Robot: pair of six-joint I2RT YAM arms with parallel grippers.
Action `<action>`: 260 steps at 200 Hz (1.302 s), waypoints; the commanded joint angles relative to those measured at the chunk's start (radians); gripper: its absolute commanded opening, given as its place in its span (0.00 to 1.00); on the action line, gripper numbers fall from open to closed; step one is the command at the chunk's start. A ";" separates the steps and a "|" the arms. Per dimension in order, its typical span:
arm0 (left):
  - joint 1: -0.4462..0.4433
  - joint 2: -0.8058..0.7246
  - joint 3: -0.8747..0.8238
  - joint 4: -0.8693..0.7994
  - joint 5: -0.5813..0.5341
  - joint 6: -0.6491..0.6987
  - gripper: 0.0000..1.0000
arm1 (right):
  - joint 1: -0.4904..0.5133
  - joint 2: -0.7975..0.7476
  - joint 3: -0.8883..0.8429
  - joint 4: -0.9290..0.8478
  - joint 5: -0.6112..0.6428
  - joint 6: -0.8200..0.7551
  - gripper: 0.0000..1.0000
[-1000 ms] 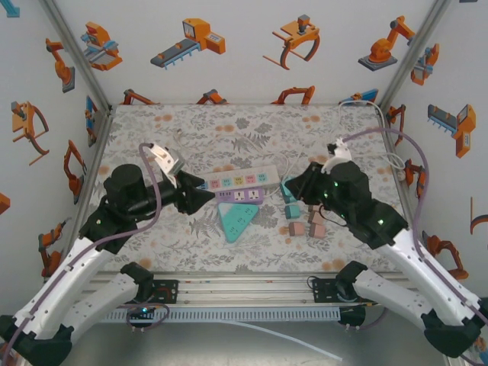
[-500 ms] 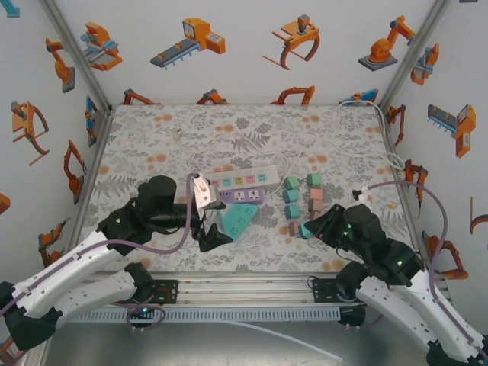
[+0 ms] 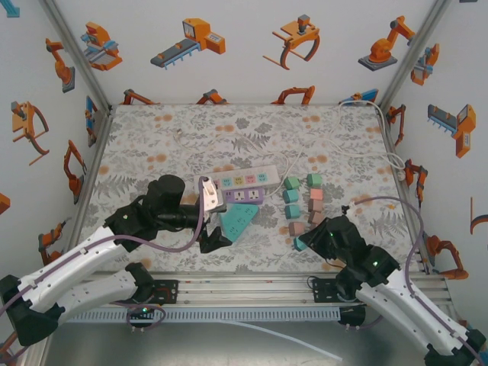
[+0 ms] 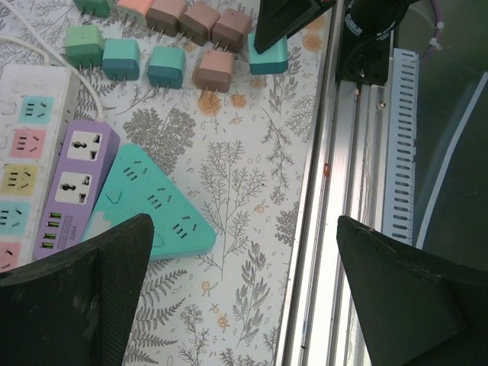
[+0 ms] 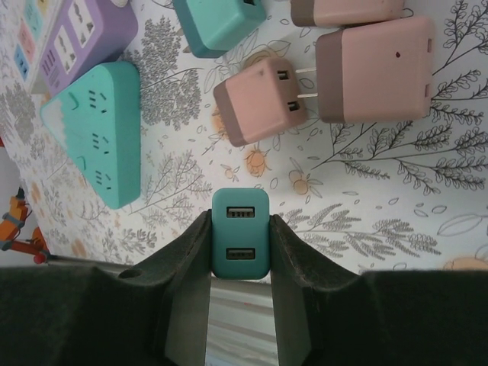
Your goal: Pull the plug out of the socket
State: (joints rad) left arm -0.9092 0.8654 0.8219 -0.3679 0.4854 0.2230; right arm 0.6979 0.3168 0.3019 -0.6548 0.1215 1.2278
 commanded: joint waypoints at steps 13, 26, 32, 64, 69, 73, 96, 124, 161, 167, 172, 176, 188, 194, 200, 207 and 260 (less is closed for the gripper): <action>-0.003 -0.007 0.005 -0.008 -0.023 0.034 0.97 | 0.003 -0.030 -0.092 0.159 0.038 0.072 0.04; -0.004 -0.007 0.003 -0.008 -0.024 0.036 0.97 | 0.003 -0.037 -0.108 0.162 0.052 0.084 0.04; -0.004 -0.006 0.003 -0.007 -0.025 0.037 0.97 | 0.004 -0.040 -0.114 0.162 0.057 0.088 0.05; -0.003 -0.001 -0.001 -0.001 -0.033 0.039 0.97 | 0.004 -0.048 -0.167 0.193 0.055 0.119 0.06; -0.003 0.000 -0.003 0.000 -0.033 0.039 0.97 | 0.003 -0.049 -0.172 0.192 0.056 0.119 0.07; -0.003 0.000 -0.003 0.001 -0.033 0.038 0.97 | 0.003 -0.048 -0.176 0.192 0.058 0.119 0.07; -0.003 0.003 -0.009 0.007 -0.033 0.036 0.97 | 0.004 -0.048 -0.196 0.188 0.079 0.137 0.12; -0.003 0.007 -0.009 0.012 -0.036 0.034 0.97 | 0.003 -0.047 -0.215 0.189 0.101 0.150 0.20; -0.003 0.020 -0.005 0.020 -0.043 0.036 0.97 | 0.003 -0.024 -0.222 0.197 0.099 0.150 0.29; -0.003 0.021 -0.006 0.021 -0.042 0.037 0.97 | 0.003 -0.019 -0.219 0.198 0.098 0.151 0.29; -0.003 0.022 -0.007 0.021 -0.042 0.036 0.97 | 0.003 -0.013 -0.218 0.198 0.096 0.151 0.30; -0.003 0.021 -0.006 0.022 -0.042 0.036 0.97 | 0.004 -0.010 -0.215 0.199 0.096 0.151 0.32; -0.003 0.022 -0.006 0.022 -0.043 0.035 0.97 | 0.003 0.004 -0.203 0.198 0.096 0.151 0.35; -0.003 0.022 -0.007 0.024 -0.044 0.035 0.97 | 0.003 0.010 -0.194 0.191 0.099 0.152 0.37; -0.003 0.020 -0.009 0.024 -0.044 0.036 0.97 | 0.003 0.019 -0.181 0.182 0.103 0.157 0.38; -0.003 0.020 -0.009 0.024 -0.047 0.036 0.97 | 0.003 0.033 -0.167 0.176 0.109 0.157 0.38; -0.003 -0.002 -0.028 0.022 -0.066 0.046 0.97 | 0.003 0.199 -0.102 0.201 0.139 0.159 0.40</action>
State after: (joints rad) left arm -0.9092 0.8841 0.8131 -0.3569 0.4301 0.2420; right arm 0.6979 0.4595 0.1612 -0.4454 0.2085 1.3743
